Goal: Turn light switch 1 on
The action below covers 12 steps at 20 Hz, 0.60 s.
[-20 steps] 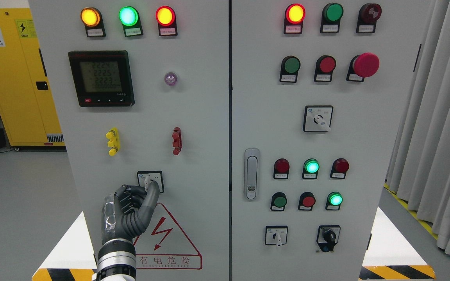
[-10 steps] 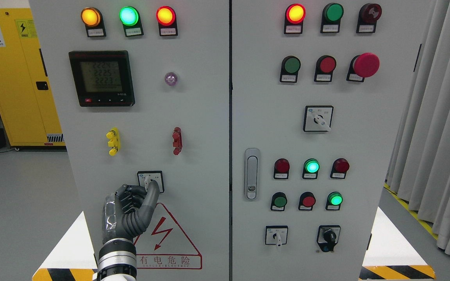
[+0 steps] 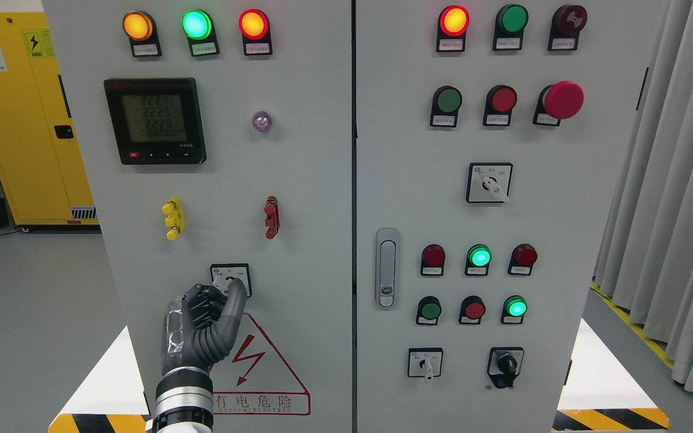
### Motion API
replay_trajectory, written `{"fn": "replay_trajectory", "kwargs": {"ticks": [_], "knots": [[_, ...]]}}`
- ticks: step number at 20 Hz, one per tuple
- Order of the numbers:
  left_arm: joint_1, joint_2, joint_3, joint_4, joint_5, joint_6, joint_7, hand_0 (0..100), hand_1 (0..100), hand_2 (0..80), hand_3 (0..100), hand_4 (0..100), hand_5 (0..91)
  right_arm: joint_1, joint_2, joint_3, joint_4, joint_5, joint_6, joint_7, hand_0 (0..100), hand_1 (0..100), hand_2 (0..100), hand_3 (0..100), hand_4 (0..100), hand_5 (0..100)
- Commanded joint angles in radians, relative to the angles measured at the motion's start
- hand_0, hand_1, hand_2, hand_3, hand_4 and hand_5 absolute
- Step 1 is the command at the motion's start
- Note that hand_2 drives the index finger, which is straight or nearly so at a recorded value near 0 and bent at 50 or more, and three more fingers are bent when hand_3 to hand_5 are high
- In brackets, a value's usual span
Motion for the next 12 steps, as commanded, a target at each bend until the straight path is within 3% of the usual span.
{"fn": "replay_trajectory", "kwargs": {"ticks": [1,7,12], "knots": [[0.000,0.001,0.001,-0.001,-0.001,-0.005,0.010,52,58,60.1,89,87,85.3,0.000,0.000,0.000,0.000,0.000,-0.001,0.001,0,50,4,0,0,0],[0.000,0.001,-0.001,-0.001,0.000,-0.006,0.010,56,56,60.0,89,87,84.9,0.000,0.000,0.000,0.000,0.000,-0.001,0.001,0,50,4,0,0,0],[0.000,-0.001,0.001,-0.001,0.002,-0.006,0.010,48,56,60.0,89,87,84.8,0.000,0.000,0.000,0.000,0.000,-0.001,0.001,0,50,4,0,0,0]]}}
